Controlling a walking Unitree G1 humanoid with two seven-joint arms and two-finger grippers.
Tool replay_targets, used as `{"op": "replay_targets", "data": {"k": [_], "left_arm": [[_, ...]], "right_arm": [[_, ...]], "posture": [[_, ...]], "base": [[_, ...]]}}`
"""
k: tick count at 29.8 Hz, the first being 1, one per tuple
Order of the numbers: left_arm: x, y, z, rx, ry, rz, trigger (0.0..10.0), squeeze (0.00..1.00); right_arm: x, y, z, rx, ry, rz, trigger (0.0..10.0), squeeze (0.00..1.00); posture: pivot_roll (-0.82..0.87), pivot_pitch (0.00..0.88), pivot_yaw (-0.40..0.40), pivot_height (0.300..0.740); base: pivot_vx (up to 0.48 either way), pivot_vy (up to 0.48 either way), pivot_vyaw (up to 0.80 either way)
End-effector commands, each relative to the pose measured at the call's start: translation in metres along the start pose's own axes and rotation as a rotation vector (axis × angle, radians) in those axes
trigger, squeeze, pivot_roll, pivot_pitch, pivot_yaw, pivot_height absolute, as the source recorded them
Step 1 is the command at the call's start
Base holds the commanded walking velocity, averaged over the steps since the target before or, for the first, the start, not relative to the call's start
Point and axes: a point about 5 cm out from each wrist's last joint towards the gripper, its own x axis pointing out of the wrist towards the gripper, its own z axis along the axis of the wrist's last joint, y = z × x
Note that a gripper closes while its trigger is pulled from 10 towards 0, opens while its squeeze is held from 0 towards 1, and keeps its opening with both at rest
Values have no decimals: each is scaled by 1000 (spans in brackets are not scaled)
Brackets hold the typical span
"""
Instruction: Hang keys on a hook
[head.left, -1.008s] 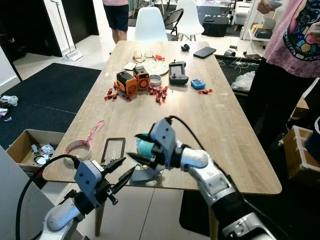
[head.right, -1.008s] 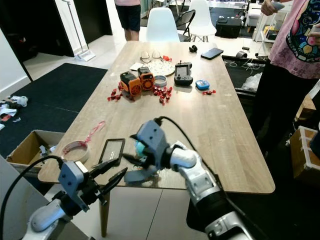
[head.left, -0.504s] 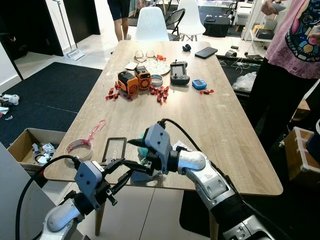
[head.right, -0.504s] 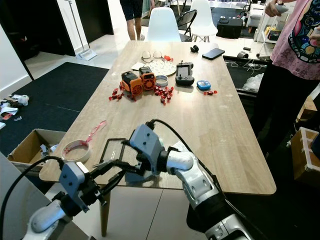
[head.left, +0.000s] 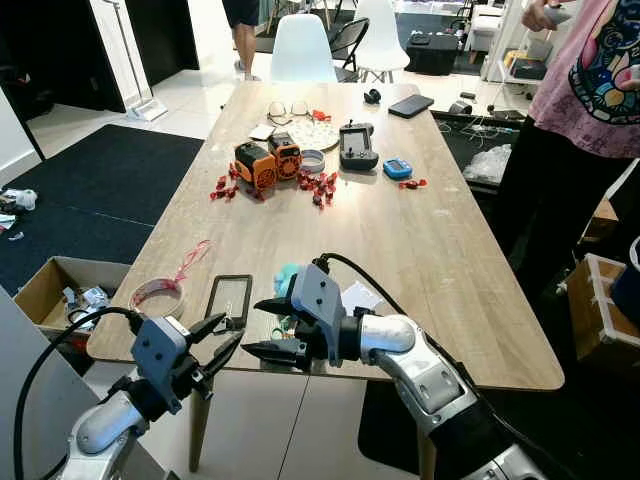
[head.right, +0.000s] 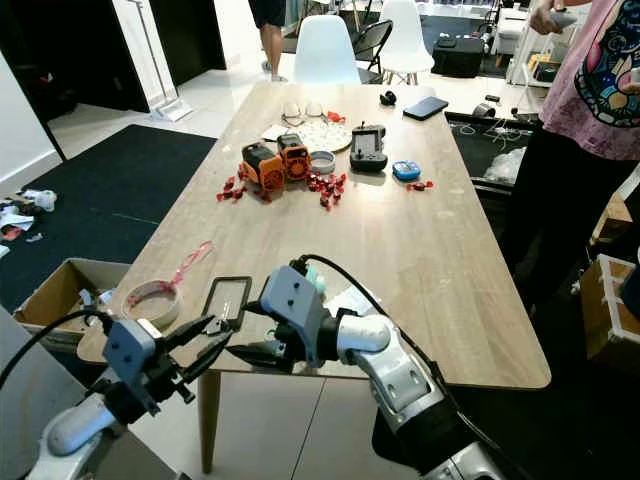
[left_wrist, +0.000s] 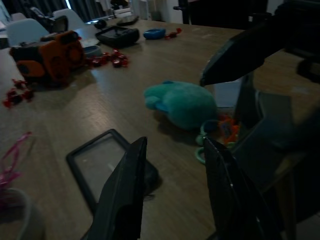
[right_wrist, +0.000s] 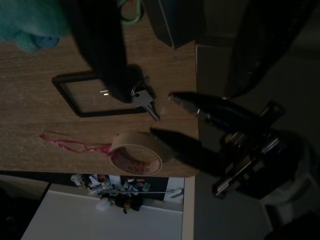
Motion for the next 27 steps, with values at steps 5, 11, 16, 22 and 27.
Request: {"op": "replay_targets", "data": {"k": [5, 11, 16, 22, 27], "left_arm": [[-4, 2, -4, 8, 16, 2, 10000, 0], [-1, -1, -5, -2, 10, -2, 10000, 0], [0, -1, -5, -16, 6, 2, 10000, 0], [0, -2, -6, -22, 6, 4, 10000, 0], [1, -3, -7, -27, 5, 4, 10000, 0]], "right_arm": [[0, 1, -7, 5, 54, -18, 10000, 816], [2, -1, -15, 27, 107, -20, 10000, 0], [4, 0, -23, 34, 174, -5, 10000, 0], [6, 1, -27, 43, 212, 6, 10000, 0], [6, 2, -29, 47, 226, 18, 10000, 0]], "posture": [[40, 52, -16, 740], [41, 55, -18, 740], [42, 56, -22, 740], [42, 57, -25, 740], [43, 58, -25, 740]], "base": [[0, 0, 0], [0, 0, 0], [0, 0, 0], [0, 0, 0], [0, 0, 0]]}}
